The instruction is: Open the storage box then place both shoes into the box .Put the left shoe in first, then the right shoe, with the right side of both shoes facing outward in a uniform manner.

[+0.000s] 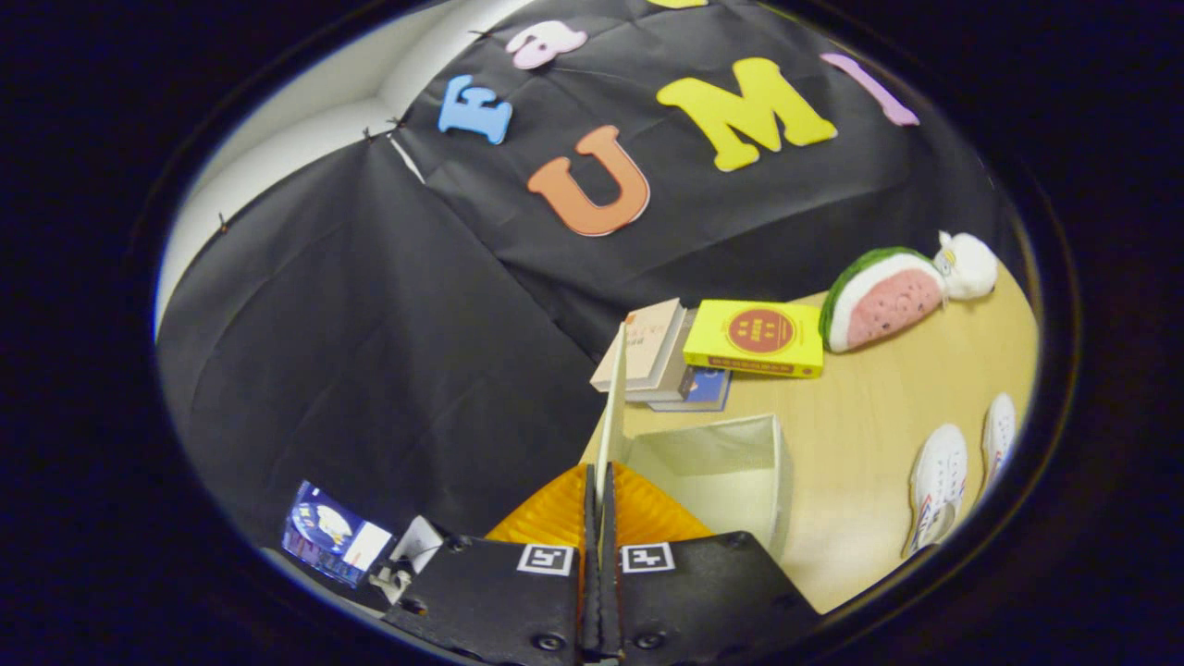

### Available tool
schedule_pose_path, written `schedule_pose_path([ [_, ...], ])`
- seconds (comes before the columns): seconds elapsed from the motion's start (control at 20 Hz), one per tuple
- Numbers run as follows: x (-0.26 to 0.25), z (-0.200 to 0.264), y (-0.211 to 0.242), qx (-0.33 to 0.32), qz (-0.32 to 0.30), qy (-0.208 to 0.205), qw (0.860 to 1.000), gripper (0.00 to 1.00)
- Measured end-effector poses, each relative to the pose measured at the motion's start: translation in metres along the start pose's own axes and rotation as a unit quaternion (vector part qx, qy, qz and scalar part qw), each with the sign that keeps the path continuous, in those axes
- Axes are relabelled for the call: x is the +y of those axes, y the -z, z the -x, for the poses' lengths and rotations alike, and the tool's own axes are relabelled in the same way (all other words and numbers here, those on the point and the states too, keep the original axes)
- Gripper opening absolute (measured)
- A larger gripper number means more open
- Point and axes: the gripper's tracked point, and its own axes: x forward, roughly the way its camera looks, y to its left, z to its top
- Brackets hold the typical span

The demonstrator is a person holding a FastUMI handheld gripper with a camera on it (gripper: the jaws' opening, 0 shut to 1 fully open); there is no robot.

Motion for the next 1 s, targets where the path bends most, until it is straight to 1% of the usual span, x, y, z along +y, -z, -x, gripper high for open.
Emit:
schedule_pose_path([
  [0.1,0.034,-0.011,0.0,-0.004,0.034,0.001,0.999,0.05],
  [0.25,0.075,-0.032,0.004,0.003,0.055,-0.011,0.998,0.06],
  [0.3,0.086,-0.042,0.006,0.007,0.067,-0.011,0.998,0.1],
  [0.4,0.105,-0.055,0.013,0.012,0.088,-0.014,0.996,0.15],
  [0.55,0.122,-0.069,0.013,-0.002,0.124,-0.014,0.992,0.46],
  [0.7,0.129,-0.073,0.011,-0.015,0.136,-0.011,0.99,0.77],
  [0.8,0.123,-0.073,0.009,-0.022,0.136,-0.002,0.99,0.83],
  [0.9,0.109,-0.067,0.002,-0.036,0.142,0.016,0.989,0.9],
  [1.0,0.091,-0.057,-0.003,-0.049,0.153,0.041,0.986,0.93],
])
